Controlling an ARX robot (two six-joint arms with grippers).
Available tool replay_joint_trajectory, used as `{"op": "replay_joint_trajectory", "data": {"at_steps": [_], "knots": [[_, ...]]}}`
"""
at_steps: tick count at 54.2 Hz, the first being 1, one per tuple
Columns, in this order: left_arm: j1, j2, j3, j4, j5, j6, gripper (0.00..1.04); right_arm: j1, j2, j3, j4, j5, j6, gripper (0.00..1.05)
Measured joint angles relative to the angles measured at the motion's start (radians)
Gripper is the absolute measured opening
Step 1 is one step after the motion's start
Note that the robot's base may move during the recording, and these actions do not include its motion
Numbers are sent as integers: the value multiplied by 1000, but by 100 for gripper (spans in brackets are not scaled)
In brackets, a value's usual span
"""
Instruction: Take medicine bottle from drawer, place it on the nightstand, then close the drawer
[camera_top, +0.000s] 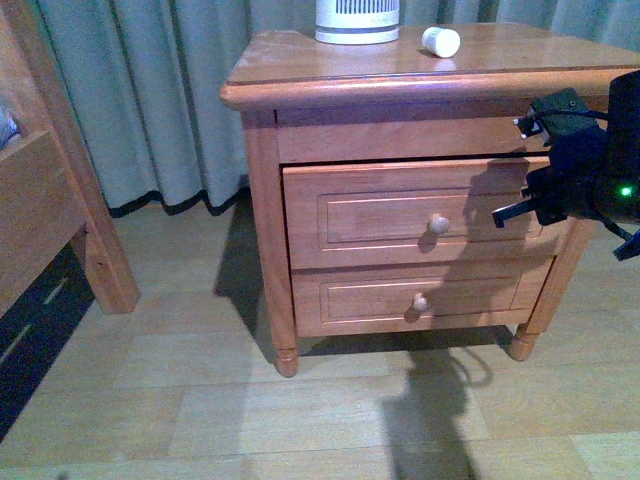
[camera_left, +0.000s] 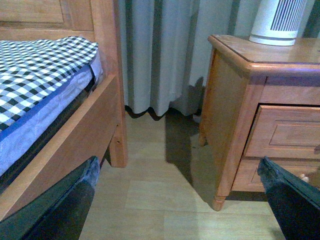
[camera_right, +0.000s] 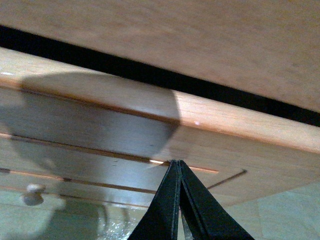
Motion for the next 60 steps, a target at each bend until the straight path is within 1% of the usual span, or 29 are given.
{"op": "replay_joint_trajectory", "data": {"at_steps": [9, 22, 39, 60], "knots": [[0, 0, 0, 0, 0, 0, 98, -11, 3, 12, 10, -45, -14, 3], [0, 0, 0, 0, 0, 0, 98, -12, 3, -7, 87, -119, -34, 3], [0, 0, 0, 0, 0, 0, 98, -17, 3, -3, 96, -139, -35, 3], [0, 0, 0, 0, 0, 0, 98, -16, 5, -29, 170, -175, -15, 3]]}}
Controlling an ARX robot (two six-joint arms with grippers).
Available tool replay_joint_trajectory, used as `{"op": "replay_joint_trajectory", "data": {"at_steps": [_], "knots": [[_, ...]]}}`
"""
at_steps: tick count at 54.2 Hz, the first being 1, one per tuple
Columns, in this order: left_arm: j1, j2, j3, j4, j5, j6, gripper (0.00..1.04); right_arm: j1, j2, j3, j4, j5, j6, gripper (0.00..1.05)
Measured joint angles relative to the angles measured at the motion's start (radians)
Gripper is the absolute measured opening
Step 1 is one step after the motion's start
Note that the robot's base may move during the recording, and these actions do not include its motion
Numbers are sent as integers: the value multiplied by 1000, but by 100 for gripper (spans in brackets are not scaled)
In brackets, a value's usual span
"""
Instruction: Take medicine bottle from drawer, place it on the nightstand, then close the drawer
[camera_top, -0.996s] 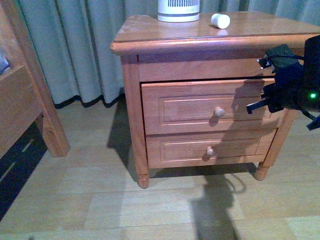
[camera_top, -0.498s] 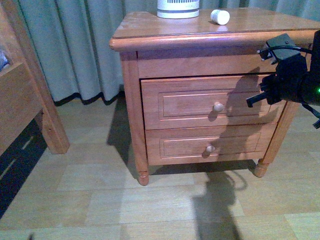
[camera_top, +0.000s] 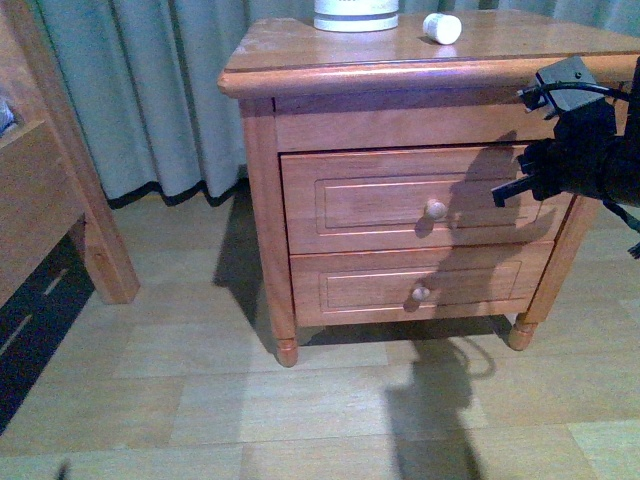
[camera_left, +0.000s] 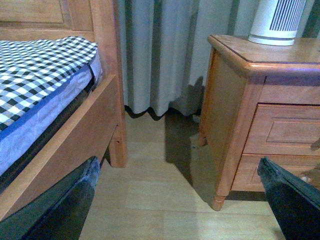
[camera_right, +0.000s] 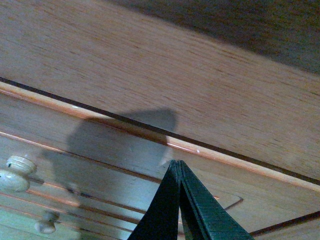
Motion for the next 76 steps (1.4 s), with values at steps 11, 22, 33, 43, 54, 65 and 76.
{"op": "replay_joint_trajectory", "data": {"at_steps": [11, 22, 33, 43, 54, 65, 76], "knots": [[0, 0, 0, 0, 0, 0, 98, 7, -22, -85, 29, -1, 34, 3], [0, 0, 0, 0, 0, 0, 98, 21, -235, -304, 11, -4, 214, 3], [0, 0, 0, 0, 0, 0, 98, 25, -614, -491, -106, -50, 404, 3], [0, 0, 0, 0, 0, 0, 98, 14, -1097, -612, -329, -143, 517, 22], [0, 0, 0, 0, 0, 0, 98, -150, -1722, -664, -677, -286, 549, 64], [0, 0, 0, 0, 0, 0, 98, -243, -2041, -891, -856, -159, 351, 21], [0, 0, 0, 0, 0, 0, 98, -304, -2182, -1180, -726, -228, 334, 3]]}}
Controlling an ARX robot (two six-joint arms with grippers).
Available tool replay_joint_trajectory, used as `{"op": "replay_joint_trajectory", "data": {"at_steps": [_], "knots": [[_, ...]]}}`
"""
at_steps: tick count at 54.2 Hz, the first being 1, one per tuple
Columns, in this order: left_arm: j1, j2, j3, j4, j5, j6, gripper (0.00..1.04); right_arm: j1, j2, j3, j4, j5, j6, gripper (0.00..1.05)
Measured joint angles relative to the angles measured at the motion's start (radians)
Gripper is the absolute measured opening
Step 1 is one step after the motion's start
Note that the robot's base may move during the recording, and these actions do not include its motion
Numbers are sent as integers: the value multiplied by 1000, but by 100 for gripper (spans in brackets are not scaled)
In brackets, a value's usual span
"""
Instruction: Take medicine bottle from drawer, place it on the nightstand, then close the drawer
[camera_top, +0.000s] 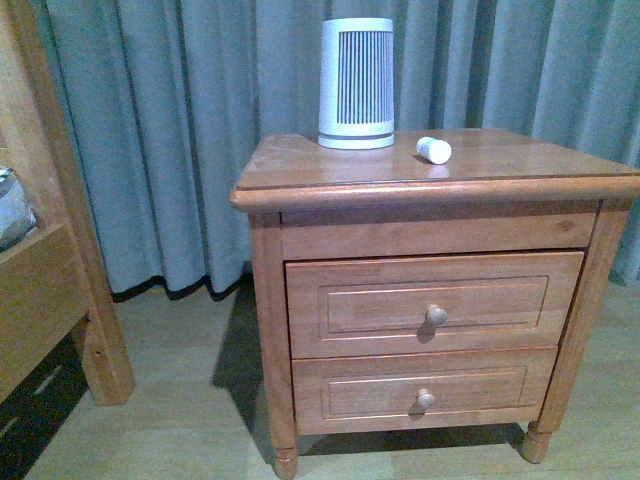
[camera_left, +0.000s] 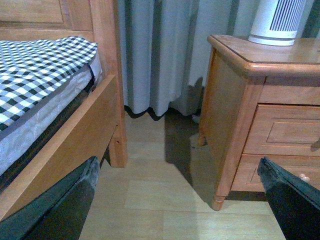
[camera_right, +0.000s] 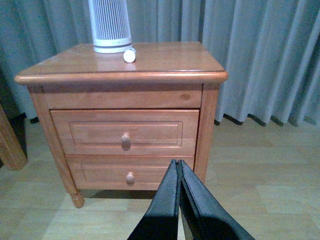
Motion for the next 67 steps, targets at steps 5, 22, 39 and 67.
{"op": "replay_joint_trajectory", "data": {"at_steps": [5, 22, 39, 67], "knots": [[0, 0, 0, 0, 0, 0, 98, -66, -26, -97, 61, -66, -3, 3], [0, 0, 0, 0, 0, 0, 98, 114, -108, -98, -10, 136, -13, 3], [0, 0, 0, 0, 0, 0, 98, 327, -133, -98, -35, 338, -16, 31], [0, 0, 0, 0, 0, 0, 98, 330, -133, -98, -35, 340, -15, 98]]}}
